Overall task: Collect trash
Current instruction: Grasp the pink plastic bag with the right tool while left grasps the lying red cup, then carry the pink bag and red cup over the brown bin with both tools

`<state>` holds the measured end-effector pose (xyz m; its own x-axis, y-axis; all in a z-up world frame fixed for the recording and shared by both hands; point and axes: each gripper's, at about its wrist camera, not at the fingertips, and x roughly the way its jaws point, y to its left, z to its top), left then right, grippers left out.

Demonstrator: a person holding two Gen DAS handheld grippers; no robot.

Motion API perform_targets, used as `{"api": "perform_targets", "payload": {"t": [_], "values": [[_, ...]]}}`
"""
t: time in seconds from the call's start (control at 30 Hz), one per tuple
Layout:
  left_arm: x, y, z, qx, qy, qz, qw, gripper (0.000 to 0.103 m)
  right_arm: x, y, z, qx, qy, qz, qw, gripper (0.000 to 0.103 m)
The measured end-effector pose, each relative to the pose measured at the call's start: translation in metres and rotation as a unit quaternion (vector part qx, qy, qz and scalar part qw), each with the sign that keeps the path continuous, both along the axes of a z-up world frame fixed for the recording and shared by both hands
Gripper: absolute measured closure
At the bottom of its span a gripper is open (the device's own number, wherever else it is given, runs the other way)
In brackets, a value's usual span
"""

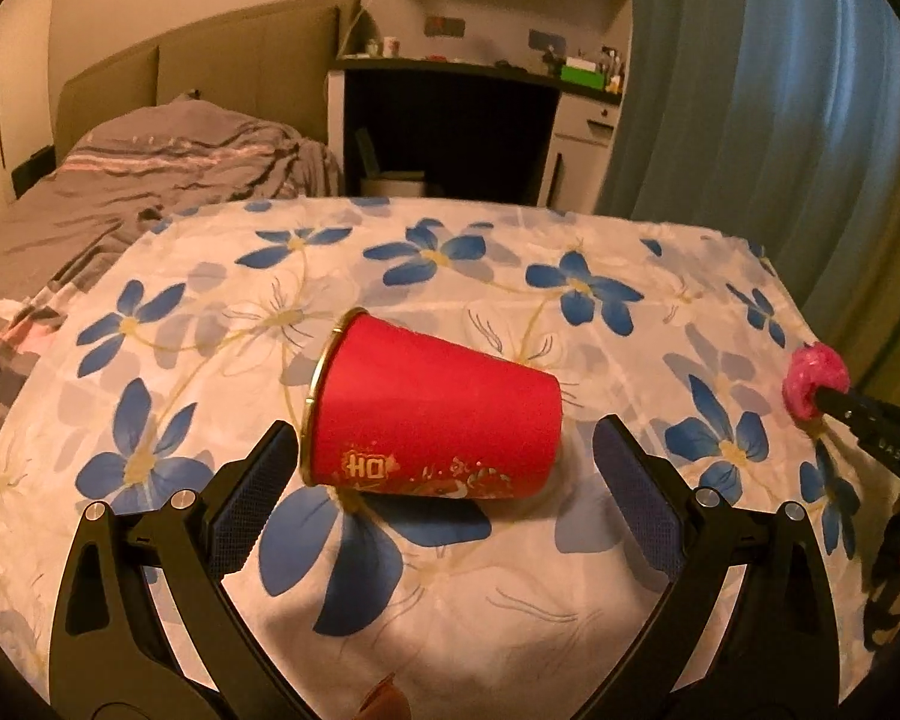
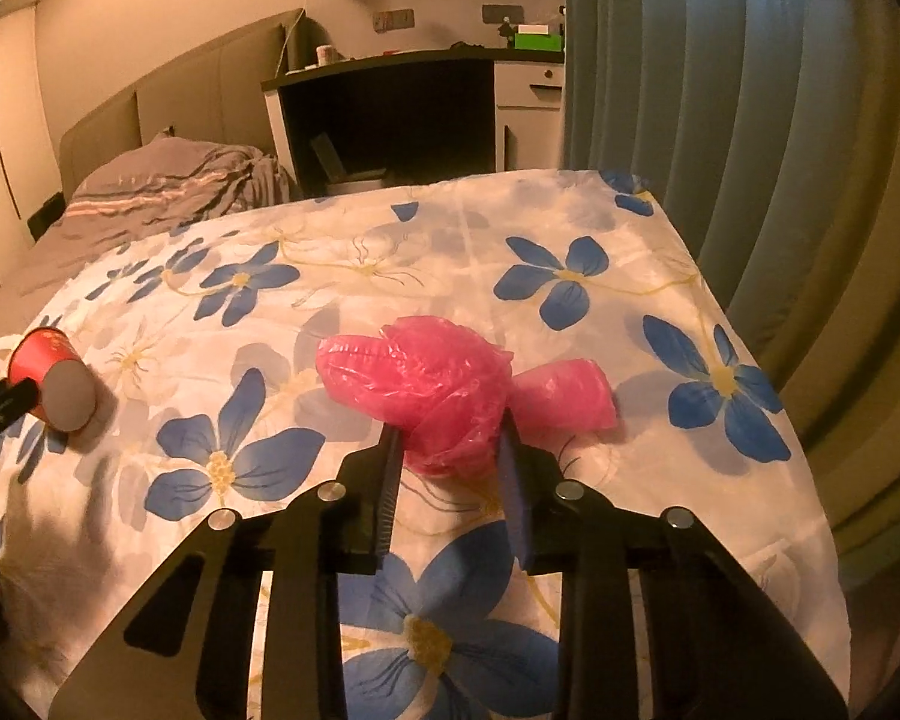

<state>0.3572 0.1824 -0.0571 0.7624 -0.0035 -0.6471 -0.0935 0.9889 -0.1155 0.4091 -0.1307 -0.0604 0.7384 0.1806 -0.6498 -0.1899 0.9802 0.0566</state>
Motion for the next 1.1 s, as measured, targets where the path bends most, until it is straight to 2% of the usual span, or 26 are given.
{"api": "perform_targets", "payload": {"t": [0.33, 0.57, 1.1], "values": [[0.015, 0.011, -0.007, -0.026, 0.024, 0.003, 0.9994, 0.006, -0.02, 0.0, 0.01, 0.027, -0.017, 0.014, 0.999, 0.072], [0.021, 0.006, -0.011, -0.028, 0.041, -0.013, 0.9987, 0.016, -0.03, 0.008, 0.016, 0.035, -0.026, 0.028, 0.999, 0.072], [-0.002, -0.001, -0.001, -0.016, 0.012, -0.009, 0.9997, 0.019, -0.05, 0.012, 0.027, 0.039, -0.041, 0.049, 0.997, 0.072]]}}
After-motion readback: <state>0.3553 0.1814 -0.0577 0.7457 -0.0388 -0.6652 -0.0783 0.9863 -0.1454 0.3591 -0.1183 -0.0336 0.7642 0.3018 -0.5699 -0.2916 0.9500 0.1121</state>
